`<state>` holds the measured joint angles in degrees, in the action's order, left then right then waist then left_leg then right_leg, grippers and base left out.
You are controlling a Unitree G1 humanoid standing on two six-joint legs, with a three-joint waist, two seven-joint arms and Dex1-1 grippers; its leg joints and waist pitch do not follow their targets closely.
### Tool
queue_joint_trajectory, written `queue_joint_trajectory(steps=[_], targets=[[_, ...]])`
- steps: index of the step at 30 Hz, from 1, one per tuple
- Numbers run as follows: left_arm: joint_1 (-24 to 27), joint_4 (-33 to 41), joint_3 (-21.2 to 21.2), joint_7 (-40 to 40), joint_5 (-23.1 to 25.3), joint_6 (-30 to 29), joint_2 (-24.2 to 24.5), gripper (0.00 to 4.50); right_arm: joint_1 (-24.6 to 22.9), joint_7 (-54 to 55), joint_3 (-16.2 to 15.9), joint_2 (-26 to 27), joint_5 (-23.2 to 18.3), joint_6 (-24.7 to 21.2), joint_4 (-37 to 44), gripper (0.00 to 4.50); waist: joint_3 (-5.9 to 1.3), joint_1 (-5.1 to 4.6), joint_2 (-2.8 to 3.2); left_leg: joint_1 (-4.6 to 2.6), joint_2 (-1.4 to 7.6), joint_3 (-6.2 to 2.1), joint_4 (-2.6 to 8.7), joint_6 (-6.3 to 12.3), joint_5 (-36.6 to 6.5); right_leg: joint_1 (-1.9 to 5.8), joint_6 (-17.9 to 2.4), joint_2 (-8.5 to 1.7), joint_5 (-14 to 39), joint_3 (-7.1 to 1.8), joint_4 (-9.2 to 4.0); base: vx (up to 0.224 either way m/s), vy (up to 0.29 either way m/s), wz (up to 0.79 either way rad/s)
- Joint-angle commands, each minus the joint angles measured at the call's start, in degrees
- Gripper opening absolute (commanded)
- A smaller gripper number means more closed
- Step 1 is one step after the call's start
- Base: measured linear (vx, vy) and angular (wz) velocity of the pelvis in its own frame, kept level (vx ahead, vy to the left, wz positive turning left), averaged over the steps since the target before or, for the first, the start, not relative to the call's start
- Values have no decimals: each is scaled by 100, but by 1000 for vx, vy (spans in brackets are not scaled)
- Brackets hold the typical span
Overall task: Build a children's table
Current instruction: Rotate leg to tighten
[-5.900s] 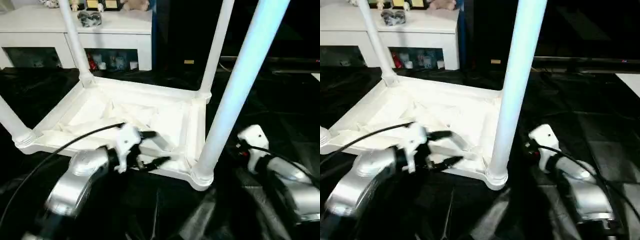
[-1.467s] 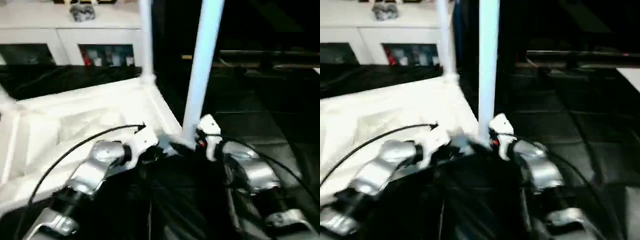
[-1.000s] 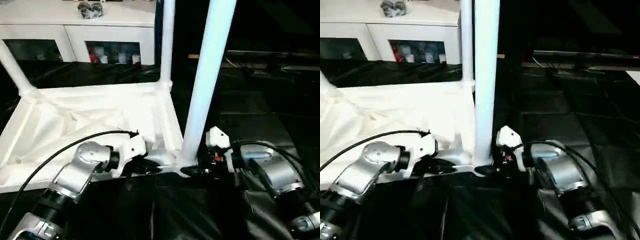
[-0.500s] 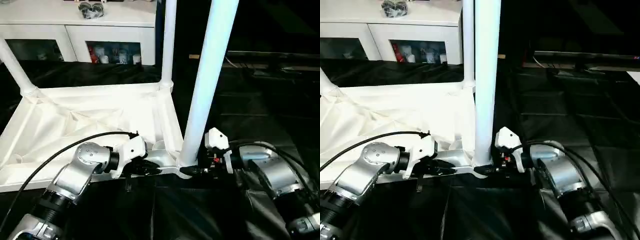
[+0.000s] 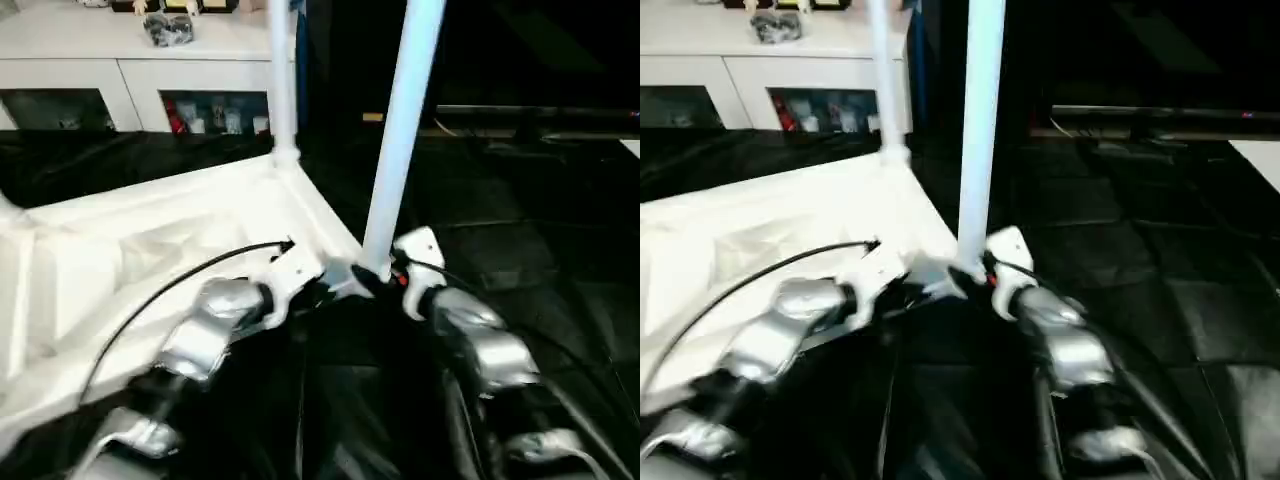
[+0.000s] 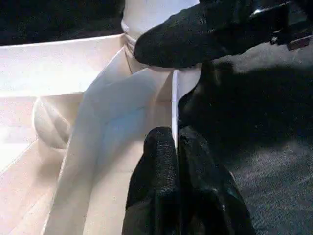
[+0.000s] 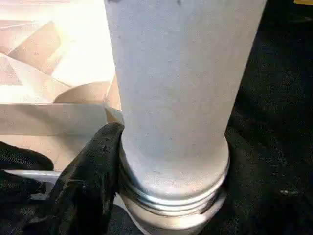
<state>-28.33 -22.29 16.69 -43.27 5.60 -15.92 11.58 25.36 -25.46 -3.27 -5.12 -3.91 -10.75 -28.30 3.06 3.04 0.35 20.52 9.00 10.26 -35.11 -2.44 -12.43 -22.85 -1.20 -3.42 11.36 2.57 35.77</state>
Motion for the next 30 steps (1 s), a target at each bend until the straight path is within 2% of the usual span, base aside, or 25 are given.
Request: queue_joint_trajectory(steps=[1, 3, 5, 8, 11, 12, 13, 16, 17, 20, 22, 23, 24, 26, 27, 28, 30], targets=[[-21, 195, 275, -66, -203, 188, -344, 0, 48, -817, -588, 299, -170, 41, 330, 346, -344, 22, -92, 14, 393, -150, 439, 339, -545, 287, -1216, -542, 975, -314, -459, 0, 0, 0], [2, 233, 274, -150, -218, 267, -288, 0, 52, -924, -570, 208, -196, 25, 363, 357, -344, 32, -99, 19, 394, -149, 435, 389, -516, 296, -1235, -546, 915, -310, -452, 0, 0, 0], [60, 303, 270, -324, -280, 350, -205, 0, 56, -1083, -576, 36, -202, 32, 388, 386, -350, 35, -109, 29, 393, -147, 428, 461, -432, 303, -1280, -542, 779, -303, -436, 0, 0, 0], [199, 457, 256, -646, -391, 483, -24, 0, 53, -1412, -605, -334, -138, 121, 437, 412, -363, 42, -101, 42, 399, -146, 412, 549, -345, 310, -1314, -548, 676, -291, -423, 0, 0, 0], [377, 692, 247, -1015, -491, 480, 243, 0, 20, -2163, -648, -844, -217, 171, 604, 412, -358, 68, -86, 36, 411, -143, 410, 601, -362, 302, -1354, -543, 662, -291, -420, 0, 0, 0], [452, 802, 246, -1241, -577, 515, 366, 0, 3, -2558, -698, -1072, -255, 179, 677, 412, -350, 76, -24, 26, 425, -144, 412, 606, -422, 281, -1376, -541, 653, -293, -426, 0, 0, 0], [497, 871, 240, -1394, -630, 539, 434, 0, -6, -2822, -722, -1210, -271, 181, 717, 412, -351, 89, -46, 15, 427, -137, 406, 623, -473, 293, -1403, -532, 606, -291, -420, 0, 0, 0], [561, 1010, 226, -1757, -786, 508, 582, 0, -19, -3419, -787, -1519, -322, 214, 744, 412, -335, 91, -45, 15, 430, -139, 417, 633, -612, 285, -1450, -528, 699, -290, -433, 0, 0, 0], [582, 1073, 224, -1939, -871, 442, 658, 0, -29, -3660, -836, -1644, -360, 200, 767, 412, -332, 107, -39, -7, 434, -133, 420, 604, -649, 267, -1462, -529, 800, -293, -447, 0, 0, 0], [590, 1105, 242, -2151, -924, 405, 757, 0, -29, -3847, -895, -1747, -361, 222, 755, 412, -341, 126, -38, -8, 436, -133, 416, 584, -577, 273, -1504, -526, 715, -294, -427, 0, 0, 0], [597, 1128, 301, -2556, -1027, 400, 972, 0, -39, -4188, -1028, -1922, -375, 233, 750, 412, -347, 160, -64, -3, 430, -138, 413, 586, -545, 287, -1481, -536, 775, -284, -417, 0, 0, 0], [596, 1136, 319, -2626, -1033, 380, 1026, 0, -58, -4275, -1060, -1962, -389, 243, 780, 397, -346, 164, -58, 3, 431, -133, 413, 591, -523, 284, -1480, -533, 770, -288, -418, 0, 0, 0], [591, 1133, 321, -2648, -1035, 385, 1040, 0, -55, -4301, -1068, -1971, -395, 236, 783, 387, -347, 176, -107, 3, 437, -121, 410, 608, -487, 280, -1477, -525, 735, -286, -415, 0, 0, 0], [569, 1120, 326, -2722, -1036, 385, 1098, 0, -50, -4436, -1105, -2006, -433, 181, 808, 373, -346, 214, -75, -13, 444, -119, 409, 620, -488, 261, -1493, -526, 747, -285, -406, 0, 0, 0], [549, 1098, 324, -2751, -1019, 410, 1128, 0, -36, -4508, -1126, -2015, -431, 175, 798, 362, -345, 206, -132, -4, 448, -118, 417, 628, -486, 270, -1485, -527, 737, -280, -406, 0, 0, 0], [534, 1078, 308, -2802, -1017, 420, 1167, 0, -22, -4582, -1172, -2015, -395, 195, 768, 349, -341, 213, -117, 3, 447, -130, 421, 608, -496, 266, -1458, -535, 791, -277, -401, 0, 0, 0], [535, 1073, 300, -2806, -1001, 433, 1193, 0, -23, -4614, -1213, -2009, -361, 230, 749, 338, -335, 207, -130, 7, 441, -128, 425, 568, -548, 266, -1424, -535, 886, -280, -414, 0, 0, 0]])
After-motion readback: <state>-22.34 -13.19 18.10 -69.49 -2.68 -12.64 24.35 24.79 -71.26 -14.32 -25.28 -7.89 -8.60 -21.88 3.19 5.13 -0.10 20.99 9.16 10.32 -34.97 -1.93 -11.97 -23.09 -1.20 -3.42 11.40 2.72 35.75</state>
